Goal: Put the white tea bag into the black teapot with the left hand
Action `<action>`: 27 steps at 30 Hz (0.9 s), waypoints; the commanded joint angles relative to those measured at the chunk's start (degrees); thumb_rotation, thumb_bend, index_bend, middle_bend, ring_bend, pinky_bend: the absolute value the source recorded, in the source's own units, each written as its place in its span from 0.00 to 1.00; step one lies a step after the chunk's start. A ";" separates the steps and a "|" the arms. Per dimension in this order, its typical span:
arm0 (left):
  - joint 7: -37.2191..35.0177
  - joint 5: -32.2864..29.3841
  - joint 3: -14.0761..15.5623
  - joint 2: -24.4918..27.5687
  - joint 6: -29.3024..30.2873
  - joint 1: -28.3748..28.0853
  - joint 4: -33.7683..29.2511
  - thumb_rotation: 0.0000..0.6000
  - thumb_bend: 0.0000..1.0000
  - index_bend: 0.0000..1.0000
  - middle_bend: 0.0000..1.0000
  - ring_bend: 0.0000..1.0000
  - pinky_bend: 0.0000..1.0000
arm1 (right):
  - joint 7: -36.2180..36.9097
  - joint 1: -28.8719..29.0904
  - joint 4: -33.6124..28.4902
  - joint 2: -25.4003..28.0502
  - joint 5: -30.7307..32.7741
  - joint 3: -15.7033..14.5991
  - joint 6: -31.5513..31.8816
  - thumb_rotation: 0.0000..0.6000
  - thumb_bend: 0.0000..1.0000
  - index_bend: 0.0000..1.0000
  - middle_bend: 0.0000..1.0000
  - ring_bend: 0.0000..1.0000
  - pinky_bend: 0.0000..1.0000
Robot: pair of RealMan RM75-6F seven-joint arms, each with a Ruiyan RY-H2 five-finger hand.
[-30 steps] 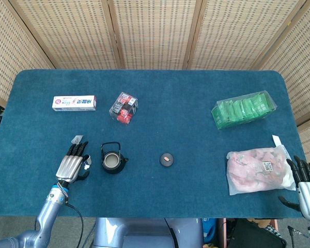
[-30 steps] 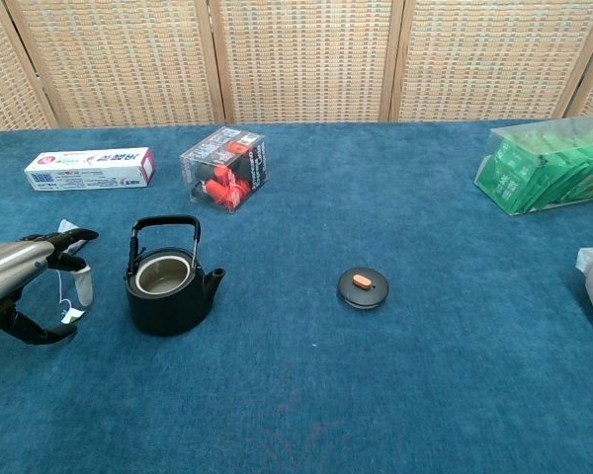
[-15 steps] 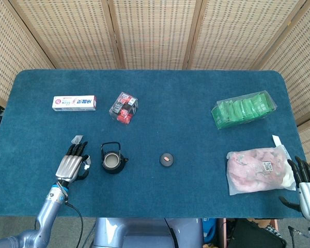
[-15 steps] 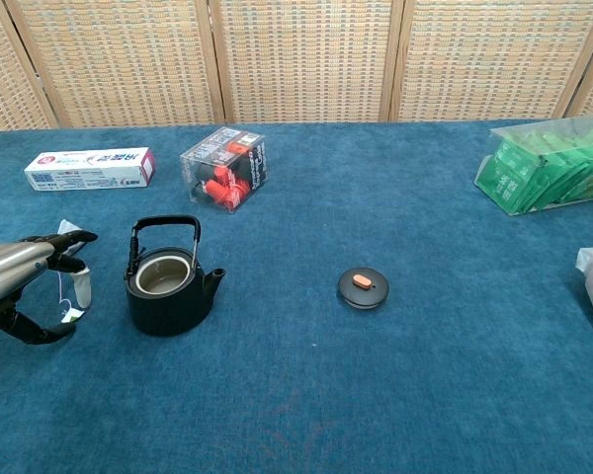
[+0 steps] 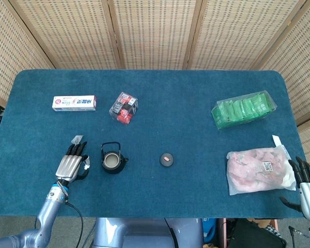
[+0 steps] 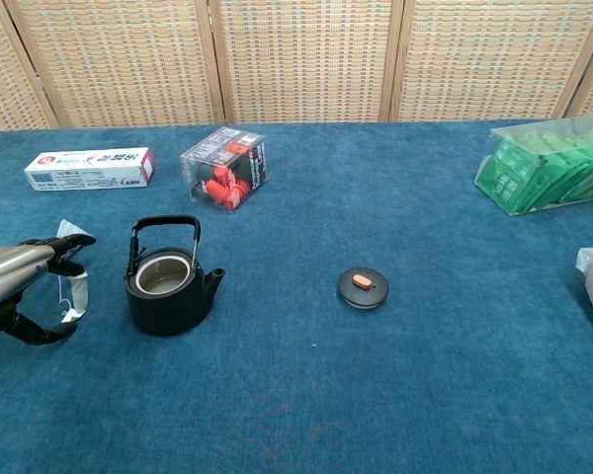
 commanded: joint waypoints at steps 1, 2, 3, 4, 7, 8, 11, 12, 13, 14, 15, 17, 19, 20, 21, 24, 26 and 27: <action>0.07 -0.18 0.01 -0.18 -0.04 -0.08 0.18 1.00 0.36 0.52 0.03 0.00 0.00 | 0.01 -0.05 0.06 -0.03 0.04 0.00 0.02 1.00 0.06 0.00 0.00 0.00 0.00; -0.02 -0.19 0.01 -0.21 -0.04 -0.09 0.18 1.00 0.37 0.52 0.03 0.00 0.00 | 0.01 -0.07 0.10 -0.04 0.07 0.00 0.00 1.00 0.06 0.00 0.00 0.00 0.00; -0.06 -0.21 0.01 -0.22 -0.02 -0.09 0.16 1.00 0.37 0.52 0.03 0.00 0.00 | 0.02 -0.08 0.12 -0.04 0.10 0.01 0.00 1.00 0.06 0.00 0.00 0.00 0.00; -0.02 -0.24 0.00 -0.24 0.05 -0.09 0.18 1.00 0.38 0.52 0.03 0.00 0.00 | 0.04 -0.10 0.14 -0.04 0.14 0.02 -0.01 1.00 0.06 0.00 0.00 0.00 0.00; 0.09 -0.31 -0.01 -0.33 0.13 -0.13 0.31 1.00 0.38 0.52 0.03 0.00 0.00 | 0.09 -0.12 0.18 -0.05 0.16 0.03 -0.02 1.00 0.06 0.00 0.00 0.00 0.00; 0.07 -0.37 -0.02 -0.34 0.08 -0.15 0.28 1.00 0.38 0.53 0.03 0.00 0.00 | 0.11 -0.13 0.19 -0.05 0.17 0.03 -0.01 1.00 0.06 0.00 0.00 0.00 0.00; 0.15 -0.43 0.01 -0.37 0.07 -0.21 0.34 1.00 0.41 0.54 0.04 0.00 0.00 | 0.13 -0.17 0.23 -0.08 0.19 0.04 0.01 1.00 0.06 0.00 0.00 0.00 0.00; 0.09 -0.49 0.01 -0.37 0.00 -0.23 0.32 1.00 0.42 0.54 0.04 0.00 0.00 | 0.17 -0.18 0.24 -0.09 0.21 0.05 0.01 1.00 0.06 0.00 0.00 0.00 0.00; -0.09 -0.55 -0.02 -0.37 -0.06 -0.23 0.28 1.00 0.42 0.54 0.04 0.00 0.00 | 0.19 -0.20 0.29 -0.10 0.26 0.05 0.00 1.00 0.06 0.00 0.00 0.00 0.00; -0.23 -0.55 -0.04 -0.38 -0.01 -0.21 0.30 1.00 0.43 0.55 0.04 0.00 0.00 | 0.21 -0.22 0.32 -0.10 0.31 0.06 -0.01 1.00 0.06 0.00 0.00 0.00 0.00; -0.26 -0.51 -0.04 -0.38 0.05 -0.22 0.38 1.00 0.44 0.55 0.04 0.00 0.00 | 0.23 -0.24 0.32 -0.11 0.34 0.06 -0.02 1.00 0.06 0.00 0.00 0.00 0.00; -0.26 -0.46 0.02 -0.38 0.07 -0.24 0.45 1.00 0.46 0.55 0.05 0.00 0.00 | 0.24 -0.26 0.35 -0.09 0.41 0.11 0.00 1.00 0.06 0.00 0.00 0.00 0.00; -0.38 -0.50 0.00 -0.39 -0.02 -0.30 0.46 1.00 0.48 0.55 0.05 0.00 0.00 | 0.24 -0.24 0.33 -0.07 0.41 0.15 -0.02 1.00 0.06 0.00 0.00 0.00 0.00; -0.42 -0.53 0.00 -0.40 -0.04 -0.31 0.47 1.00 0.48 0.55 0.05 0.00 0.00 | 0.23 -0.25 0.33 -0.06 0.43 0.17 0.00 1.00 0.06 0.00 0.00 0.00 0.00; -0.45 -0.55 0.02 -0.42 -0.07 -0.32 0.50 1.00 0.48 0.55 0.05 0.00 0.00 | 0.23 -0.25 0.33 -0.06 0.44 0.17 -0.01 1.00 0.06 0.00 0.00 0.00 0.00; -0.44 -0.61 0.02 -0.46 -0.10 -0.35 0.61 1.00 0.48 0.56 0.05 0.00 0.00 | 0.19 -0.27 0.31 -0.07 0.48 0.17 -0.05 1.00 0.06 0.00 0.00 0.00 0.00; -0.55 -0.68 -0.02 -0.46 -0.08 -0.34 0.66 1.00 0.48 0.56 0.05 0.00 0.00 | 0.13 -0.28 0.27 -0.07 0.48 0.18 -0.03 1.00 0.06 0.00 0.00 0.00 0.00; -0.62 -0.71 -0.04 -0.45 -0.07 -0.34 0.67 1.00 0.48 0.56 0.05 0.00 0.00 | 0.10 -0.28 0.23 -0.06 0.48 0.19 -0.02 1.00 0.06 0.00 0.00 0.00 0.00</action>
